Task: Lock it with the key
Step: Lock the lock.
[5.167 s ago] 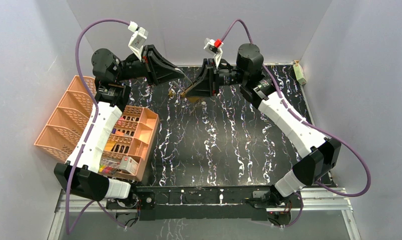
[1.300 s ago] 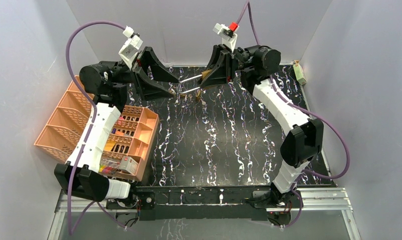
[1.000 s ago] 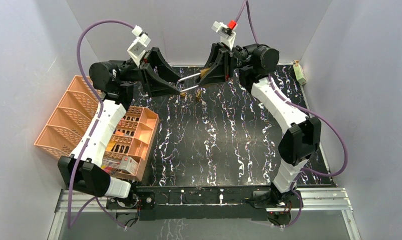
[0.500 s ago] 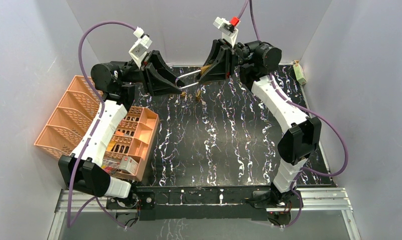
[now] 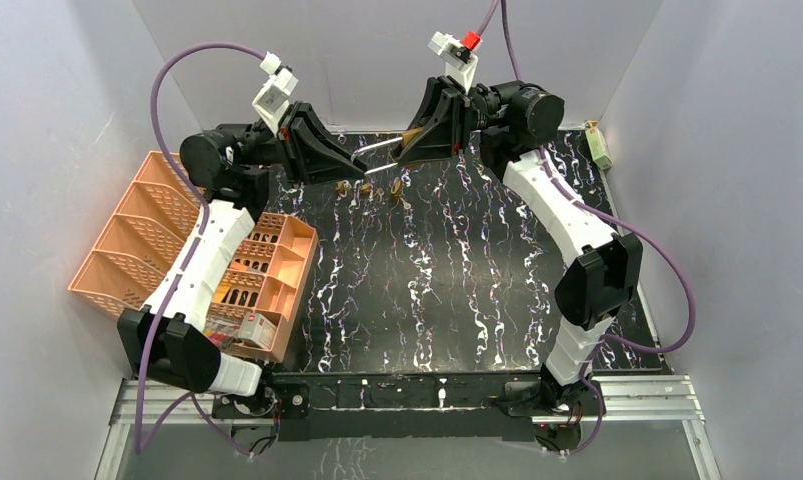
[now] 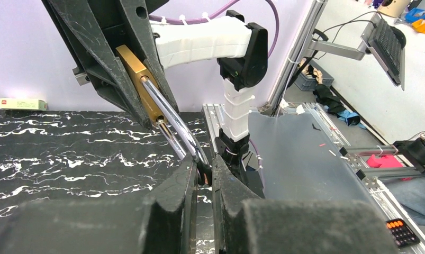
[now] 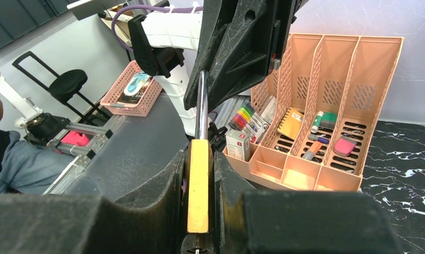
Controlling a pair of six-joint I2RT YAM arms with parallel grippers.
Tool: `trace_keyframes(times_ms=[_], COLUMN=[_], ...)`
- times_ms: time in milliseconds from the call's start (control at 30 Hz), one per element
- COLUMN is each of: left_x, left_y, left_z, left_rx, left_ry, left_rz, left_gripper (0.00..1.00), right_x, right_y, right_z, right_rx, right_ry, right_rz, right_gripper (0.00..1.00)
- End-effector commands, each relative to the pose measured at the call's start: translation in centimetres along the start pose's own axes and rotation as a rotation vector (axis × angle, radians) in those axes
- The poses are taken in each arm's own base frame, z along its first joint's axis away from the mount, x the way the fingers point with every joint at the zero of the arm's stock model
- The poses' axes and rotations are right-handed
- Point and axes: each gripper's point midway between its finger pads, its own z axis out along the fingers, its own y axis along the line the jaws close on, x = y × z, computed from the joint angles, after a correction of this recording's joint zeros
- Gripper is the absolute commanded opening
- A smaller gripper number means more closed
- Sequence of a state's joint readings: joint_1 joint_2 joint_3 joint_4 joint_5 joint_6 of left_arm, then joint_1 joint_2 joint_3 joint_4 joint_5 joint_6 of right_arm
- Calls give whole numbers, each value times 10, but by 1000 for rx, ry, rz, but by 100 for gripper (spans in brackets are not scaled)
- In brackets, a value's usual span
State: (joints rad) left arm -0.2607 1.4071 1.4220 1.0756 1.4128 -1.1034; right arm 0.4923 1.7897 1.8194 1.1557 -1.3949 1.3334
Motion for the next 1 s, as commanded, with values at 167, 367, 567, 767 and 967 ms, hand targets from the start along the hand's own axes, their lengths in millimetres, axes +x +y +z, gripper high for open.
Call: trace_keyframes(times_ms=[167, 367, 567, 767, 967], left_x=[3, 6, 4, 6, 11], left_y=[-11, -7, -3, 5, 19], left_z=[17, 20, 29, 30, 31], left_rx=[74, 77, 97, 90, 78], left_ry=[-31, -44, -65, -82, -92], left_rz=[-2, -17, -35, -17, -15], left_gripper=[0, 0, 0, 0, 0], right_x=[-33, -41, -44, -43, -44], right_y=[11, 13, 17, 20, 28], right_z=[8, 12, 18, 31, 40], right_rx=[3, 9, 1, -33, -57], right_ry=[-135, -162, -191, -202, -202], right_rz=[-125, -153, -188, -176, -172], right_gripper=[0, 0, 0, 0, 0])
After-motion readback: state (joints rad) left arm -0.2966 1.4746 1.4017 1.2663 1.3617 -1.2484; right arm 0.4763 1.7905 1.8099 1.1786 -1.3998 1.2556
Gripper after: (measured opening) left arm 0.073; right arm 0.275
